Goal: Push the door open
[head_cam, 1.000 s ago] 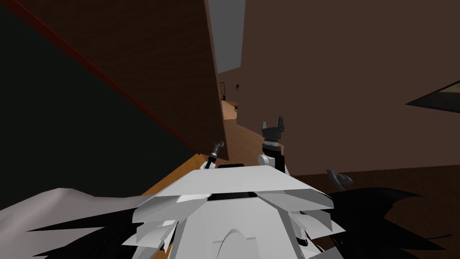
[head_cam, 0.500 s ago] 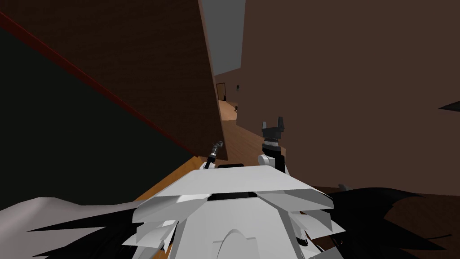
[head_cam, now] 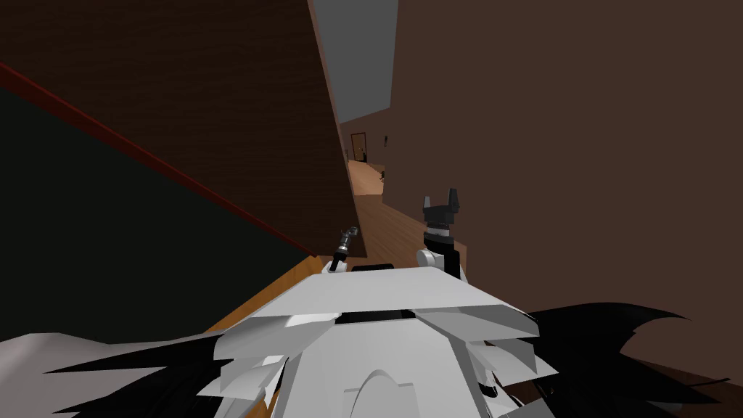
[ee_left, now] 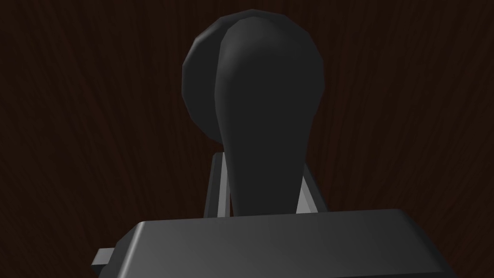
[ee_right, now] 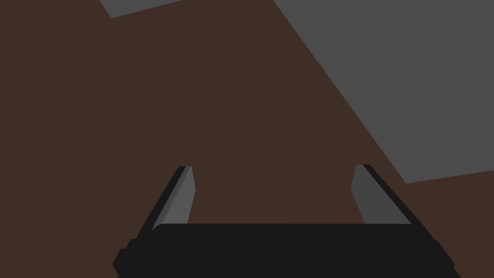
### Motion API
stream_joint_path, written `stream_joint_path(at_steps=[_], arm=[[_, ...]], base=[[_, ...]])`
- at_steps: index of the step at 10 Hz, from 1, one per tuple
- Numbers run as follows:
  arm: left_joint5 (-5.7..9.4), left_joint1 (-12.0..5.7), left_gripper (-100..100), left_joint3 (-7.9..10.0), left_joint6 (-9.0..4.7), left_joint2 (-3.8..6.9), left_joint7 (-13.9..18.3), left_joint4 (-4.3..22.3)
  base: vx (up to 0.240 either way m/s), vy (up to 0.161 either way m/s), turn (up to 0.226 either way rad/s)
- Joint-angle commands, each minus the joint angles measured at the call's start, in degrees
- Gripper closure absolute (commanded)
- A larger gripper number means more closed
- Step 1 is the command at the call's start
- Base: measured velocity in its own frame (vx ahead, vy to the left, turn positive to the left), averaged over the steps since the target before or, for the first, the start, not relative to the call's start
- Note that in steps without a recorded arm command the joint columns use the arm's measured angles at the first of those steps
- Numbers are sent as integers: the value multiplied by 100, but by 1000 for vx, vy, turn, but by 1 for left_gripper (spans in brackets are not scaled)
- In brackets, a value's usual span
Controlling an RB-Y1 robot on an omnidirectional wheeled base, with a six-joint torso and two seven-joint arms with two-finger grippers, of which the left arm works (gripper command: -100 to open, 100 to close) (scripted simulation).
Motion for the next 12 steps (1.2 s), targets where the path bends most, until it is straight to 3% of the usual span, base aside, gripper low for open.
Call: stream_joint_path(at_steps=[1, 12], arm=[[80, -78, 100, 194, -69, 52, -49, 91], [401, -210, 100, 974, -58, -35, -369, 301]], base=[[194, -118, 54], [169, -112, 66]])
